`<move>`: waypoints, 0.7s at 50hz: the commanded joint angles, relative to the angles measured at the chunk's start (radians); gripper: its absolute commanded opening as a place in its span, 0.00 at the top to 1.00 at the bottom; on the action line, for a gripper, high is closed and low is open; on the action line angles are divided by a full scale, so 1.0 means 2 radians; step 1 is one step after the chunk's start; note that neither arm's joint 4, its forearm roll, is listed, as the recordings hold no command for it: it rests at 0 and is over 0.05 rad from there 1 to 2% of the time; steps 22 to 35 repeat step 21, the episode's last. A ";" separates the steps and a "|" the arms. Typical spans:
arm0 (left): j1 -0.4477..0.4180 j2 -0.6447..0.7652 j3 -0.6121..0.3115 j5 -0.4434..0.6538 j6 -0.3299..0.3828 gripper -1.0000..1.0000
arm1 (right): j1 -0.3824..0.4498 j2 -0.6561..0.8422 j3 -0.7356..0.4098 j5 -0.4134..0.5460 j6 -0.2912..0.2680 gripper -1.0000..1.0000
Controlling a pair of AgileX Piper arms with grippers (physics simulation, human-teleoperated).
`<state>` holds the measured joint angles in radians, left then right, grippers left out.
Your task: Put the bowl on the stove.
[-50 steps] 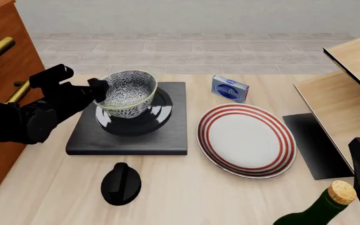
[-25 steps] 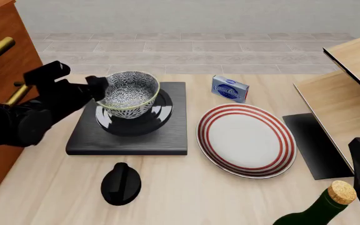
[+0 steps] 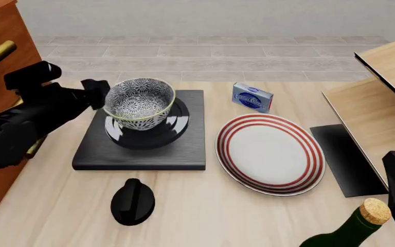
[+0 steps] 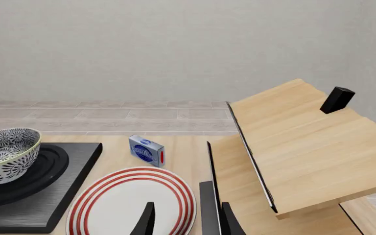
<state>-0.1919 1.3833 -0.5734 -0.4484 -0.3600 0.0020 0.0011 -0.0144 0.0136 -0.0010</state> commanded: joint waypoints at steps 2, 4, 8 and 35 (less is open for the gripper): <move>0.001 -0.031 0.011 0.015 0.007 0.00 | 0.000 0.000 0.000 0.000 0.000 0.00; 0.002 -0.033 0.012 0.016 0.008 0.00 | 0.000 0.000 0.000 0.000 0.000 0.00; 0.000 -0.040 0.014 0.020 0.009 0.00 | 0.000 0.000 0.000 0.000 0.000 0.00; -0.003 -0.066 0.026 0.030 0.018 0.00 | 0.000 0.000 0.000 0.000 0.000 0.00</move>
